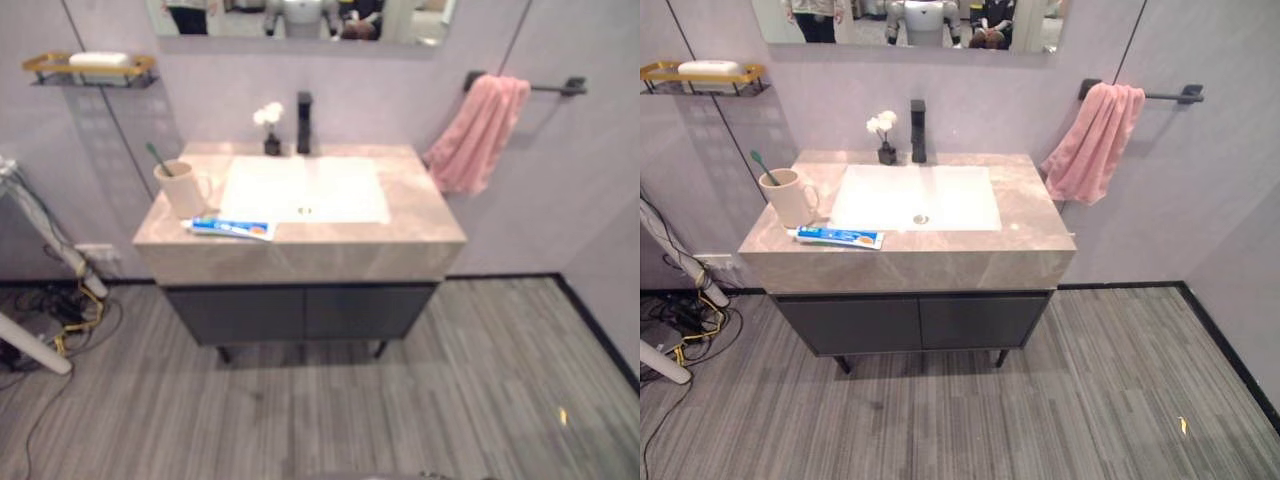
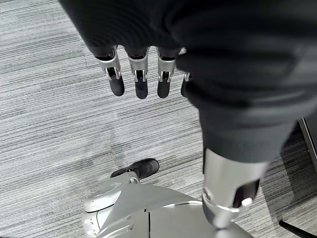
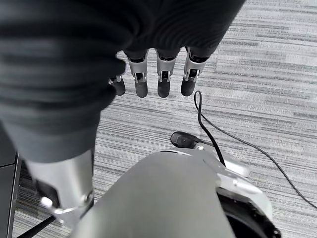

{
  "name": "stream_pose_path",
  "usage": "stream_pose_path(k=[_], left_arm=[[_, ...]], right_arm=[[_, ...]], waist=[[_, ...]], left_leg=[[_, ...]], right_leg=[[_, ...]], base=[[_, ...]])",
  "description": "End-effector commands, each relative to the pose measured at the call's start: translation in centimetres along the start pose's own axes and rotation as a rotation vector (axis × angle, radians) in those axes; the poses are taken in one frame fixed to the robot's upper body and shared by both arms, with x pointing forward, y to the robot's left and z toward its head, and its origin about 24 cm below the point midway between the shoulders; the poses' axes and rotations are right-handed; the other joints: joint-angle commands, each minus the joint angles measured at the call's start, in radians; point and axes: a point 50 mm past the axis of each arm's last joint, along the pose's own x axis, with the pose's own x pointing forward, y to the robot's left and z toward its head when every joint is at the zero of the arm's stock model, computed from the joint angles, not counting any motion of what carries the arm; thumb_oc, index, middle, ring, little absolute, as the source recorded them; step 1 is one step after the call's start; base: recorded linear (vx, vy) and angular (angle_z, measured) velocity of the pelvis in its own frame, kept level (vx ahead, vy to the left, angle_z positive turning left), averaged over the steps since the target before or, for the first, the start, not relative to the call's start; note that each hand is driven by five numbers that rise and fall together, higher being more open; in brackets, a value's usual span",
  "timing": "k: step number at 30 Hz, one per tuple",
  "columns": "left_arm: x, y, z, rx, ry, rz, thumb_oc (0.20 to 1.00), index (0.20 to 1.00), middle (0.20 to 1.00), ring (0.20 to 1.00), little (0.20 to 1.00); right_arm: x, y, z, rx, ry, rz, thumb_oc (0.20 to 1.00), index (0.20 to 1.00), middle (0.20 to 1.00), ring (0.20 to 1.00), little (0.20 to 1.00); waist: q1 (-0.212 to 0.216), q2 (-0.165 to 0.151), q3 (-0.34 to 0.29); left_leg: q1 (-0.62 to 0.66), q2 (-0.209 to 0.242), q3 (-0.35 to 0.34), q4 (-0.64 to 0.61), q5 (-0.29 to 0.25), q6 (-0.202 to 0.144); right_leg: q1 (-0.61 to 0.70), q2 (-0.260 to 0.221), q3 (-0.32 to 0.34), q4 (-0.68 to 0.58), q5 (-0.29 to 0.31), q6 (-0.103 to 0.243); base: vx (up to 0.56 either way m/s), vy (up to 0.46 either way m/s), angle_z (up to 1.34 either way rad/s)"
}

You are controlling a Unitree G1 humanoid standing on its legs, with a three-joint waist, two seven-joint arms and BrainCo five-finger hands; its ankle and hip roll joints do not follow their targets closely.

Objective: Put brush and paste in cup on sink, flatten towel.

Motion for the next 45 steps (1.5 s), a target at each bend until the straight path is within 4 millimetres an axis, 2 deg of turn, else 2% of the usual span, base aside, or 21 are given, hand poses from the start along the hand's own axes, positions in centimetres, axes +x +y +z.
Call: stream_pose_path(k=[1,4,8,15,17,21,26,30,37,41,45], left_arm=[[-0.1,0.7,-0.6,-0.115,0.037,0.026,1.000,1.000,1.000,1.000,1.000],[-0.2,1.5,-0.9,-0.234,0.035,0.064,1.000,1.000,1.000,1.000,1.000],[-0.3,1.9,-1.0,-0.261,0.044,0.086,1.000,1.000,1.000,1.000,1.000],[0.1,0.5,0.9,-0.176,-0.029,0.036,1.000,1.000,1.000,1.000,1.000],[0.2,-0.4,1.8,-0.109,-0.056,0.010,1.000,1.000,1.000,1.000,1.000],[0.2,-0.8,2.4,-0.082,-0.077,0.006,1.000,1.000,1.000,1.000,1.000],[0.2,-1.2,2.6,-0.075,-0.088,-0.012,1.000,1.000,1.000,1.000,1.000],[0.2,-1.0,2.0,-0.050,-0.078,-0.003,1.000,1.000,1.000,1.000,1.000],[0.2,-1.2,1.7,-0.040,-0.070,-0.019,1.000,1.000,1.000,1.000,1.000],[0.2,-1.2,2.0,-0.009,-0.074,-0.029,1.000,1.000,1.000,1.000,1.000],[0.2,-0.6,2.8,-0.008,-0.096,-0.021,1.000,1.000,1.000,1.000,1.000]], right_arm=[[0.2,0.9,0.2,-0.020,0.002,0.023,1.000,1.000,1.000,1.000,1.000],[0.2,1.0,-0.2,-0.013,0.008,0.020,1.000,1.000,1.000,1.000,1.000],[0.2,0.6,0.1,0.019,-0.001,-0.003,1.000,1.000,1.000,1.000,1.000],[0.0,0.1,-0.6,0.043,0.021,-0.032,1.000,1.000,1.000,1.000,1.000],[-0.1,-0.4,-0.6,-0.004,0.033,-0.045,1.000,1.000,1.000,1.000,1.000],[-0.1,-1.1,0.0,-0.066,0.023,-0.069,1.000,1.000,1.000,1.000,1.000],[-0.3,-2.2,0.3,-0.091,0.017,-0.097,1.000,1.000,1.000,1.000,1.000],[-0.5,-3.5,1.7,-0.144,-0.008,-0.146,1.000,1.000,1.000,1.000,1.000],[-0.5,-3.9,2.3,-0.169,-0.005,-0.152,1.000,1.000,1.000,1.000,1.000],[-0.4,-3.8,2.4,-0.158,0.000,-0.145,1.000,1.000,1.000,1.000,1.000],[-0.4,-3.6,2.5,-0.146,-0.004,-0.139,1.000,1.000,1.000,1.000,1.000]], waist=[[0.006,-0.007,-0.029],[0.012,-0.009,-0.031],[0.013,-0.008,-0.029],[0.016,0.005,-0.026],[0.018,0.014,-0.019],[0.019,0.020,-0.007],[0.019,0.030,0.009],[0.013,0.034,0.032],[0.019,0.035,0.051],[0.023,0.041,0.070],[0.017,0.044,0.104]], left_leg=[[-0.002,0.004,0.003,0.012,-0.057,-0.014],[-0.008,0.004,0.001,0.012,-0.054,-0.018],[-0.015,0.006,0.002,0.012,-0.048,-0.020],[-0.011,0.002,-0.009,0.012,-0.052,-0.015],[-0.016,-0.002,-0.016,0.012,-0.050,-0.011],[-0.022,-0.006,-0.017,0.012,-0.048,-0.006],[-0.026,-0.015,-0.019,0.012,-0.049,0.005],[-0.041,-0.021,-0.004,0.012,-0.050,0.016],[-0.053,-0.035,0.000,0.012,-0.053,0.036],[-0.048,-0.040,-0.008,0.012,-0.055,0.054],[-0.023,-0.054,-0.026,0.012,-0.058,0.076]], right_leg=[[-0.046,-0.023,-0.034,0.003,0.054,0.061],[-0.050,-0.022,-0.037,0.003,0.053,0.062],[-0.058,-0.024,-0.039,0.003,0.058,0.065],[-0.048,-0.027,-0.055,0.003,0.054,0.067],[-0.051,-0.032,-0.062,0.003,0.058,0.069],[-0.058,-0.035,-0.061,0.003,0.066,0.070],[-0.065,-0.042,-0.057,0.003,0.075,0.075],[-0.091,-0.050,-0.034,0.003,0.098,0.081],[-0.110,-0.062,-0.022,0.003,0.121,0.090],[-0.152,-0.072,-0.010,0.108,0.091,0.093],[-0.204,-0.080,0.003,0.273,0.046,0.090]], base=[[0.00,0.000,0.00],[0.00,-0.010,0.00],[-0.01,-0.002,0.00],[0.00,0.025,0.03],[-0.03,0.071,0.08],[-0.04,0.065,0.06],[-0.02,0.087,0.02],[-0.03,0.106,-0.03],[-0.02,0.108,-0.07],[-0.02,0.133,-0.05],[-0.01,0.136,0.00]])
